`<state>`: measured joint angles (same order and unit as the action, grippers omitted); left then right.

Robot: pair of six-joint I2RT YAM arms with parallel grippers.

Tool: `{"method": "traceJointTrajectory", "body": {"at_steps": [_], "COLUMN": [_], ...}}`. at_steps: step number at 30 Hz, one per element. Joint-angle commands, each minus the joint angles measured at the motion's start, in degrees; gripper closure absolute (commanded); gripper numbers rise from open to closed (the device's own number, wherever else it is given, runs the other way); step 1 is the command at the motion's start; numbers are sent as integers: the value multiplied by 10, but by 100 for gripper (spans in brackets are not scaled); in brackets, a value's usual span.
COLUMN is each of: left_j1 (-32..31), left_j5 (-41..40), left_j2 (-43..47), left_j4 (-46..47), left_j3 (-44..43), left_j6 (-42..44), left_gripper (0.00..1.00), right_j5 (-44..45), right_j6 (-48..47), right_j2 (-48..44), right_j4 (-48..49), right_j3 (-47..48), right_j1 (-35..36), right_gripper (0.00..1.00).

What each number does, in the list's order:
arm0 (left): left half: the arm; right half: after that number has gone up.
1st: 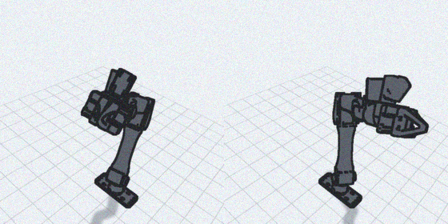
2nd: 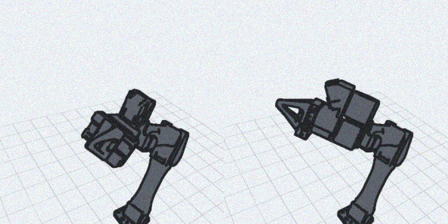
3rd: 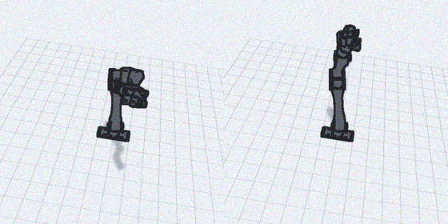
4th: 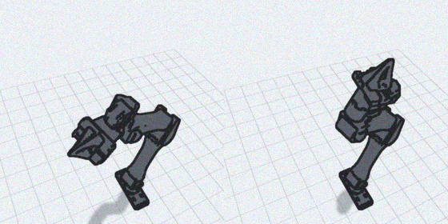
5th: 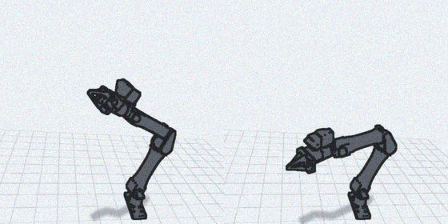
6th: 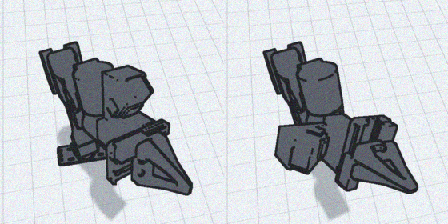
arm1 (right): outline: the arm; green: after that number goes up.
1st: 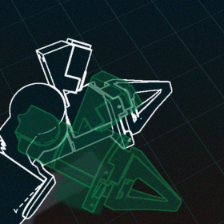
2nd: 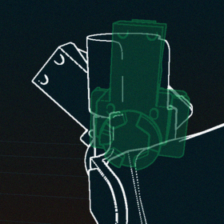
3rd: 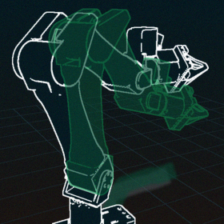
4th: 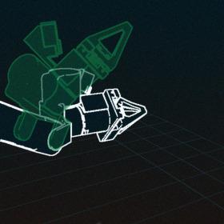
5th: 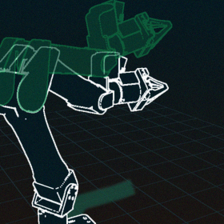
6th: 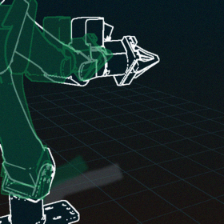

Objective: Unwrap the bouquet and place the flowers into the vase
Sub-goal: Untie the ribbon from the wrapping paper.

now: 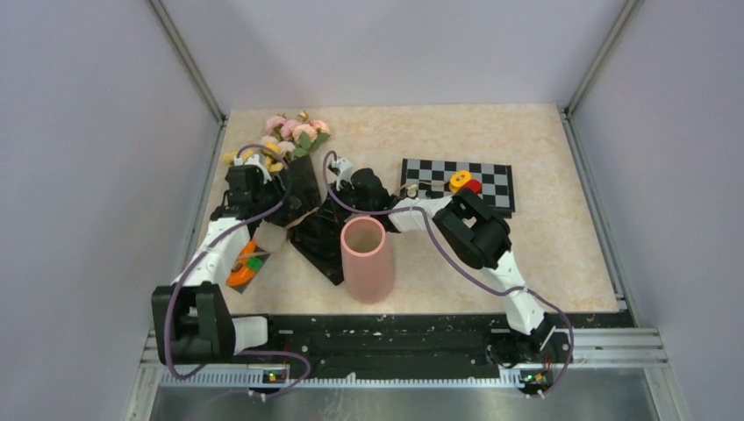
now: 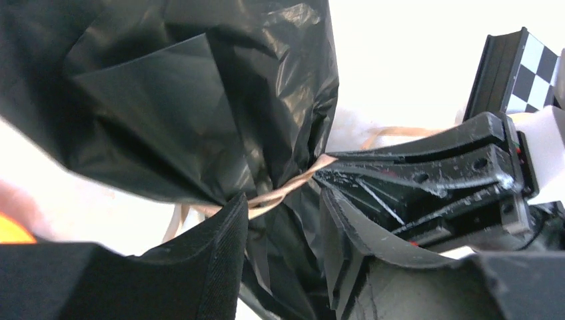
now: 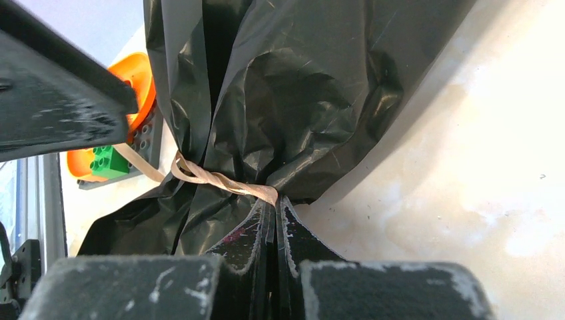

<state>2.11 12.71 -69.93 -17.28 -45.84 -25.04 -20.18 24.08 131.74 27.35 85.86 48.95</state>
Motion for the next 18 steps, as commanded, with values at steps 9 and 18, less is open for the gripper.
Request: {"method": "traceJointTrajectory", "body": {"at_steps": [9,18], "left_j1": [-2,-9], "left_j5": [78,78], "left_j2": [-108,-118], "left_j4": [95,102], "left_j3": [-34,1], "left_j6": [24,17], "left_gripper": [55,57], "right_j5": [-31,-33], "right_j6": [-3,8], "right_j2": [-33,-26], "right_j4": [8,13], "right_j3": [16,23], "right_j1": [-7,-8], "right_gripper": [100,100]}}
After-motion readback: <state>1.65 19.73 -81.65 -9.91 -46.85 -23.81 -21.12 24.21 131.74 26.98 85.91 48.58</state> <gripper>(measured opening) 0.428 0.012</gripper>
